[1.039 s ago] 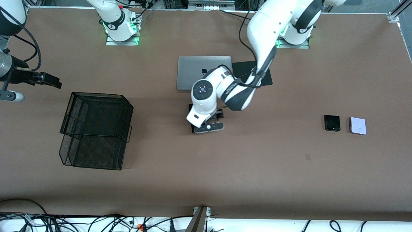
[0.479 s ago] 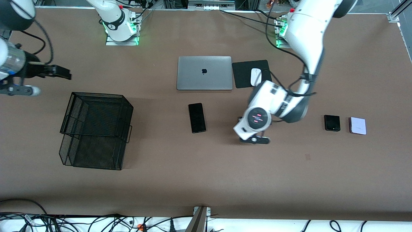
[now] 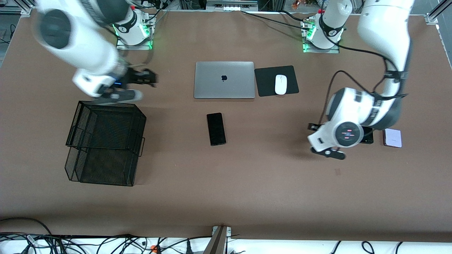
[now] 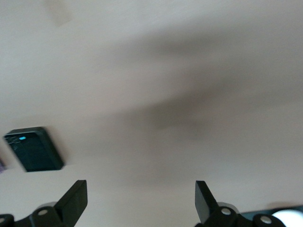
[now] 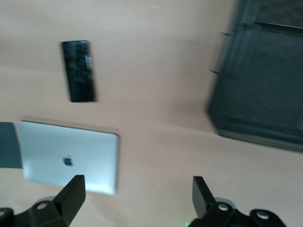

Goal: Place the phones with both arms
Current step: 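Grasp the black phone with the right gripper while the left gripper reaches the flip phone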

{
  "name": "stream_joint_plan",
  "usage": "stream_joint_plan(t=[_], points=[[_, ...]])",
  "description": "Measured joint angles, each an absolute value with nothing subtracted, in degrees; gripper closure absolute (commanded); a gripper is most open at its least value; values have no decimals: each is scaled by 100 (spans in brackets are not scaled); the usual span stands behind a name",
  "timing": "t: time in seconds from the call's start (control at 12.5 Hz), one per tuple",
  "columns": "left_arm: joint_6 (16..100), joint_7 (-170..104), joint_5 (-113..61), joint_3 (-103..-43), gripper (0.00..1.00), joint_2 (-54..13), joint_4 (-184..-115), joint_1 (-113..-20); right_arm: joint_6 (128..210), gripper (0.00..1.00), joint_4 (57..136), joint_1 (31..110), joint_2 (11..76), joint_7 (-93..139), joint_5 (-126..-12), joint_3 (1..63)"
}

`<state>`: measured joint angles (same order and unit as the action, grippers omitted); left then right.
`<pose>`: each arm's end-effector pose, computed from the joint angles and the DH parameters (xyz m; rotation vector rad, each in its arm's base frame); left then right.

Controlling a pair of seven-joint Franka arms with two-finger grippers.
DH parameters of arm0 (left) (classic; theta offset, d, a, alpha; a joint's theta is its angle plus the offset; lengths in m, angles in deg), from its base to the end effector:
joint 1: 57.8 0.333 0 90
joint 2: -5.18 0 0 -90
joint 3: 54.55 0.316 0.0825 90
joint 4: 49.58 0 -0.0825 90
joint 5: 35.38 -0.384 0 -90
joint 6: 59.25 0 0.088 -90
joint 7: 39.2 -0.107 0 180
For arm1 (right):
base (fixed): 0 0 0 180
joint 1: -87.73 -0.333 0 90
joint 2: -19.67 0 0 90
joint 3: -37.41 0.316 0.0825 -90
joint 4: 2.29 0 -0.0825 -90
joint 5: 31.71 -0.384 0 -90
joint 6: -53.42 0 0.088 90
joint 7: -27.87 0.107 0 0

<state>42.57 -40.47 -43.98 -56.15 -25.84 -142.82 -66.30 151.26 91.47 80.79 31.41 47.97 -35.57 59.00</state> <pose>0.6311 -0.0974 0.2816 -2.9107 0.3764 0.5651 0.5389 0.2815 0.4935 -3.0448 -0.2001 0.2559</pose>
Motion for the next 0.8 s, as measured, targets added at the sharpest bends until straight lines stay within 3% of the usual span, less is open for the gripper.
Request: stream_joint_plan(t=[0.24, 0.48, 0.64, 0.8], points=[[4501, -4929, -4469, -5610, 0, -2451, -14502, -5843, 16278, 0, 9219, 7525, 4222, 5158, -3472, 5894], [5584, -5206, -4472, -5615, 0, -2449, -15002, -5270, 17345, 0, 9211, 6981, 5217, 5581, -2877, 5885], [6508, -5314, -4473, -5620, 0, -2432, -15577, -4937, 17778, 0, 9205, 6734, 5590, 5980, -2553, 5880], [6898, -5493, -4473, -5628, 0, -2356, -15954, -4627, 18082, 0, 9203, 6675, 5832, 6082, -2367, 5861]])
